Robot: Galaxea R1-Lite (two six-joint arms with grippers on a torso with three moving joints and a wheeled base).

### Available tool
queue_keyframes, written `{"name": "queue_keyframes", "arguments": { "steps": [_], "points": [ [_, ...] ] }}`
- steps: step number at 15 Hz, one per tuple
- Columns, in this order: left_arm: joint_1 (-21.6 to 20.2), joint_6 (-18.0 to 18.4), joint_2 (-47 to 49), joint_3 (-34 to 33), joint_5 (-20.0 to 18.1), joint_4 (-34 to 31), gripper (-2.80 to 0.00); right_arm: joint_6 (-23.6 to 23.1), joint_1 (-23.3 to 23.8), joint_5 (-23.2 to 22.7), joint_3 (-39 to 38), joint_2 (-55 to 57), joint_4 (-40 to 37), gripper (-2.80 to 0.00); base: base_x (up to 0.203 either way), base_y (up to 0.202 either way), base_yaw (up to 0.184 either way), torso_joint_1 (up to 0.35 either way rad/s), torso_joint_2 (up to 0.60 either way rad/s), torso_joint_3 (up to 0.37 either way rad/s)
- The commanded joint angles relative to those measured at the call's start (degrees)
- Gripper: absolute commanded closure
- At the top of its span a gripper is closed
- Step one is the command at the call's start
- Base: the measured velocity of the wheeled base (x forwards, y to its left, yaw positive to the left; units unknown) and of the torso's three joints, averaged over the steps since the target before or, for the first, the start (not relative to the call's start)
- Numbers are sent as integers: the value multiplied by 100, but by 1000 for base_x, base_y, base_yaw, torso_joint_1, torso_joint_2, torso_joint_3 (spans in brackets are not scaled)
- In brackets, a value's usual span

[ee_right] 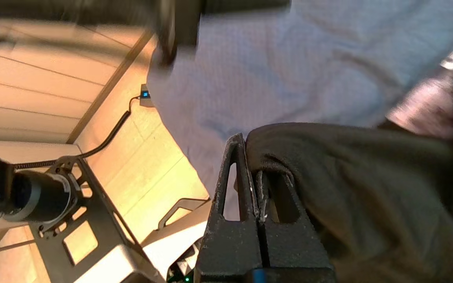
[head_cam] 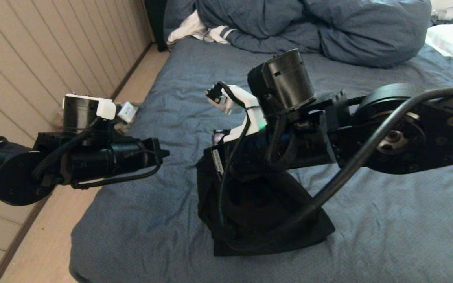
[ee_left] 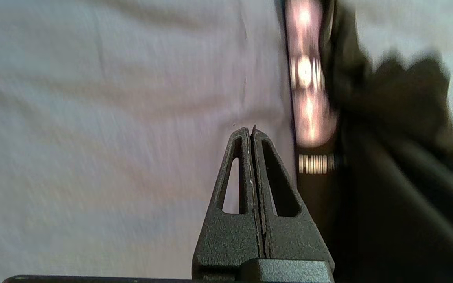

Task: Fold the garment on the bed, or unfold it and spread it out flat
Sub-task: Unford the black T-shirt

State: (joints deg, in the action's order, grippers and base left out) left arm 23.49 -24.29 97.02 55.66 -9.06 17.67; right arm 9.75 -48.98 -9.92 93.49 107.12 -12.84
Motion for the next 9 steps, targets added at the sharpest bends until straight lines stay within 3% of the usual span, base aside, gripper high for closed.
{"name": "queue_keyframes", "arguments": {
  "steps": [1, 4, 5, 9],
  "points": [
    [167, -20, -201, -409, -6, 330, 0, 4, -13, -15, 206, 417, -1, 0, 0, 0, 0, 0, 0, 0],
    [453, -23, -419, -757, 76, 1121, 0, 0, 32, -10, 389, 548, -4, 0, 0, 0, 0, 0, 0, 0],
    [474, -25, -422, -759, 109, 1127, -280, 0, 39, -10, 427, 575, -7, 0, 0, 0, 0, 0, 0, 0],
    [593, -35, -689, -926, 80, 1156, -280, 7, 70, -11, 724, 726, -6, 0, 0, 0, 0, 0, 0, 0]
  ]
}}
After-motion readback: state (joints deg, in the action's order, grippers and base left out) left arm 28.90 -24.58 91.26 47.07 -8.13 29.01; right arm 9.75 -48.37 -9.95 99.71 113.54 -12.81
